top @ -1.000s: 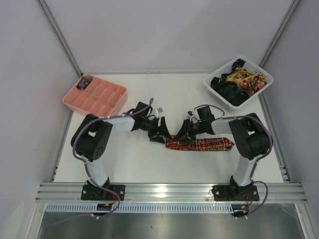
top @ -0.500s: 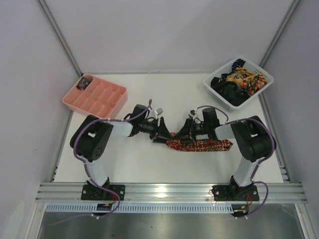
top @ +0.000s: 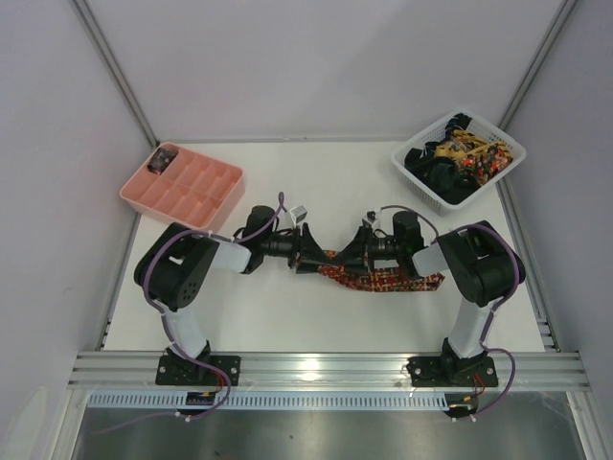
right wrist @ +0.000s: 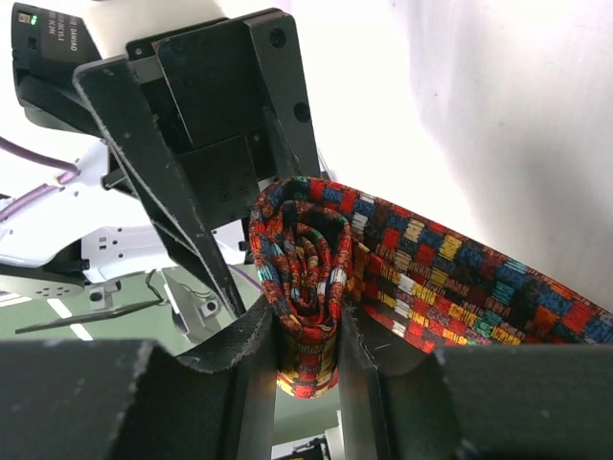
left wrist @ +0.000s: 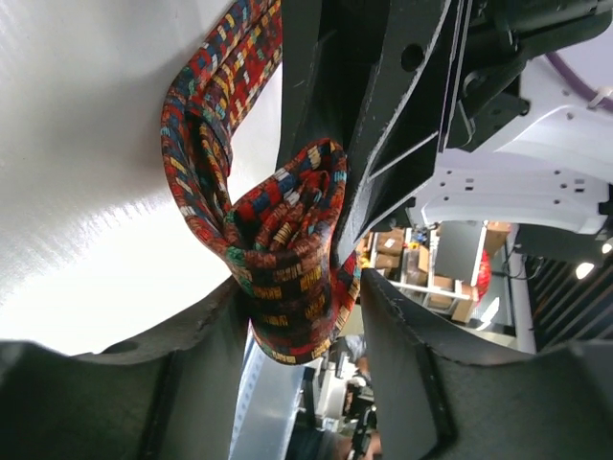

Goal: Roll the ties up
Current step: Roll the tie

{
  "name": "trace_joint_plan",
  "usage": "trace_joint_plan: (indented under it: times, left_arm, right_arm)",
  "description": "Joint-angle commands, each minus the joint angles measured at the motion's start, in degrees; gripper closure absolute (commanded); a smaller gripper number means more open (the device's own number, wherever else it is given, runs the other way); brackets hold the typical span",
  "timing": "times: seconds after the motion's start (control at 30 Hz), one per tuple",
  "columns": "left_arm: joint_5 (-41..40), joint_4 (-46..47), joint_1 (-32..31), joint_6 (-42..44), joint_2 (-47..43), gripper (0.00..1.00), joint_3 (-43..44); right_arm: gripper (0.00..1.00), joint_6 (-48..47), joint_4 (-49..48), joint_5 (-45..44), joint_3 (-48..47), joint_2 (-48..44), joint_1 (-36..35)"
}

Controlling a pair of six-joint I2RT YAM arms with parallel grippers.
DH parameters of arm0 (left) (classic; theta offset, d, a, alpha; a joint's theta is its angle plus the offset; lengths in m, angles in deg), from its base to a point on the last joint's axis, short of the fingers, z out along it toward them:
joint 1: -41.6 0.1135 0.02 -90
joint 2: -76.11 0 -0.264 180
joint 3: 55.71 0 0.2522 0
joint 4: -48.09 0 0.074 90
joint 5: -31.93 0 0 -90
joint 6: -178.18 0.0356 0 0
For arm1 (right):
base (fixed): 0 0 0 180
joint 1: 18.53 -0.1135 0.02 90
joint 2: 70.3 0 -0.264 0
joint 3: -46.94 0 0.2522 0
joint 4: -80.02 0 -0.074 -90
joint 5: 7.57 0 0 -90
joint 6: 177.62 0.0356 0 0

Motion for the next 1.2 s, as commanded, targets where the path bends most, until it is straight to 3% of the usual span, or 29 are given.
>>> trace_joint_plan:
  times: [0.0, 0.13, 0.3, 0.4, 0.43, 0.5, 0.53, 0.57, 0.6, 0.63, 0.77, 0.9, 1.07, 1.13, 1.17]
  left_arm:
    - [2.8, 11.2, -0.1, -5.1, -1.0, 0.47, 0.2]
    - [2.7, 7.4, -0.2, -2.1, -1.4, 0.64, 0.9]
    - [1.7, 5.0, -0.2, -1.1, -1.7, 0.70, 1.0]
    - [1.1, 4.0, -0.2, -0.7, -1.9, 0.87, 1.2]
    - [1.0, 2.8, -0.2, 0.8, -2.0, 0.99, 1.7]
    - [-0.4, -1.9, -0.2, 4.1, -3.1, 1.00, 2.7]
    - [-1.0, -11.0, -0.2, 9.9, -3.5, 1.00, 4.7]
    - [-3.3, -15.5, -0.3, 13.2, -3.9, 1.00, 5.9]
    - [-5.5, -22.3, -0.3, 17.2, -4.3, 1.00, 7.4]
    - [-6.9, -32.3, -0.3, 24.0, -4.6, 1.00, 9.0]
    - [-15.6, -48.9, -0.8, 33.5, -5.2, 1.00, 14.5]
    - [-24.1, -57.8, -2.7, 37.8, -5.4, 1.00, 18.0]
    - [-35.7, -64.6, -7.9, 39.3, -4.4, 0.99, 24.1]
    - [-40.0, -69.1, -10.2, 39.2, -3.5, 1.00, 28.4]
    - [-44.3, -70.7, -12.6, 39.1, -2.8, 1.00, 30.2]
  right_arm:
    - [1.00, 0.3, -2.4, -1.9, -0.9, -0.3, -1.8]
    - [1.00, -2.1, 2.2, -2.9, -2.4, -0.7, -2.5]
    - [1.00, -4.0, 5.7, -3.2, -3.8, -0.7, -3.9]
    - [1.00, -4.7, 6.9, -3.6, -4.1, -0.7, -5.0]
    - [1.00, -5.1, 7.8, -3.6, -4.4, -0.9, -5.1]
    - [0.94, -8.6, 14.5, -4.5, -6.0, -1.5, -5.2]
    - [0.89, -10.7, 18.3, -5.1, -7.0, -2.1, -5.2]
    - [0.77, -16.6, 22.7, -6.5, -8.3, -2.5, -5.0]
    - [0.72, -19.9, 33.9, -8.1, -9.9, -3.0, -5.0]
    - [0.66, -23.0, 38.2, -9.7, -12.6, -3.5, -4.8]
    - [0.43, -30.5, 52.8, -15.9, -16.2, -5.6, -3.4]
    - [0.41, -35.1, 63.4, -20.4, -19.7, -6.9, -2.3]
    - [0.45, -35.0, 66.2, -23.2, -21.1, -8.8, -2.8]
    - [0.48, -33.8, 66.9, -23.7, -21.6, -9.6, -3.4]
    - [0.55, -33.1, 66.4, -23.5, -21.6, -9.7, -3.5]
